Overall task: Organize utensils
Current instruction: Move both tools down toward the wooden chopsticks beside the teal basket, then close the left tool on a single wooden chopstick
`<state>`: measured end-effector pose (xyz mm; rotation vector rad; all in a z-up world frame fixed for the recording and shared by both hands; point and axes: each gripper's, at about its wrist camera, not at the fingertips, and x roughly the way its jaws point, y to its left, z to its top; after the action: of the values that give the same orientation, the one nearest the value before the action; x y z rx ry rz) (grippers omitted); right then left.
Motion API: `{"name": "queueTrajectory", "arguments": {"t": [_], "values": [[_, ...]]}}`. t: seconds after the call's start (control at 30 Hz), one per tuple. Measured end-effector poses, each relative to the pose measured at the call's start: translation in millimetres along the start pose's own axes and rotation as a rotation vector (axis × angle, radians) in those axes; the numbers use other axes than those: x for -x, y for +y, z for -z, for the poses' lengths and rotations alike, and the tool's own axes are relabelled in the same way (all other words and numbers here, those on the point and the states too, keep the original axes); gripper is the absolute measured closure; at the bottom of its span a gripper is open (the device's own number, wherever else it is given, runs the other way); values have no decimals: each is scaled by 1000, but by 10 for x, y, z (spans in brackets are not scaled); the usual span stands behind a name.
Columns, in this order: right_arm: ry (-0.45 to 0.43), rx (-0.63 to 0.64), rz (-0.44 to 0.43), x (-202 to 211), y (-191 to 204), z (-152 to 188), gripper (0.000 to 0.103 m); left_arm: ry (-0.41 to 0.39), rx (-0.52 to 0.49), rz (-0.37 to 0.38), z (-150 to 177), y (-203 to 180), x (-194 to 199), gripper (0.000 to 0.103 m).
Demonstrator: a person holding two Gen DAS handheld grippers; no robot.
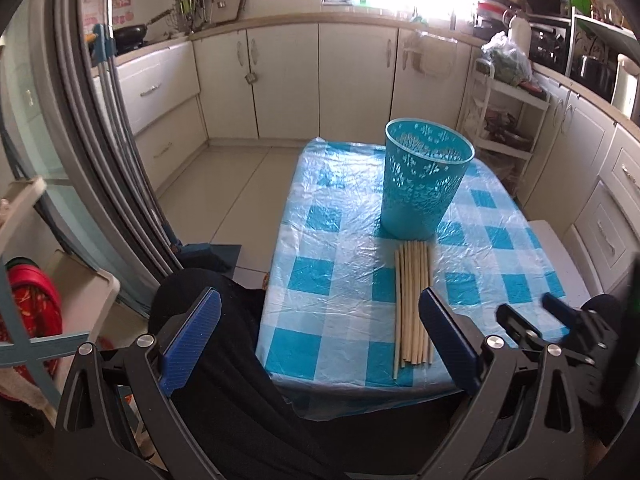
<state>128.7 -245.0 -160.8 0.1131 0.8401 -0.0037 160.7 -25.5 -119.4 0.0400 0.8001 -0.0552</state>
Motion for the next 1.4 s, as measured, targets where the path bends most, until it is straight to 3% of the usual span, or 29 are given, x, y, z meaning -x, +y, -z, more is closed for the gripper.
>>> {"name": "queueTrajectory", "arguments": {"t": [0.1, 0.33, 0.5, 0.73, 0.87, 1.07, 1.4], "values": [[73, -18, -15, -387, -65, -24, 52, 41, -11, 9, 9, -46, -219, 8], [85, -12, -4, -827, -36, -245, 59, 132, -36, 2, 2, -175, -719, 8], [123, 34, 37, -1102, -52, -343, 70, 171, -34, 9, -31, -244, -1022, 8], [142, 99, 31, -1226, -31, -326, 78, 241, -33, 16, -48, -325, -1417, 8], [173, 151, -7, -1268, -89, -367, 91, 273, -47, 17, -68, -430, -1668, 8], [218, 162, -62, -1307, -273, -432, 92, 318, -70, 7, -56, -575, -1986, 8], [198, 98, -117, -1287, -336, -376, 90, 329, -79, -7, -76, -681, -2200, 10]]}}
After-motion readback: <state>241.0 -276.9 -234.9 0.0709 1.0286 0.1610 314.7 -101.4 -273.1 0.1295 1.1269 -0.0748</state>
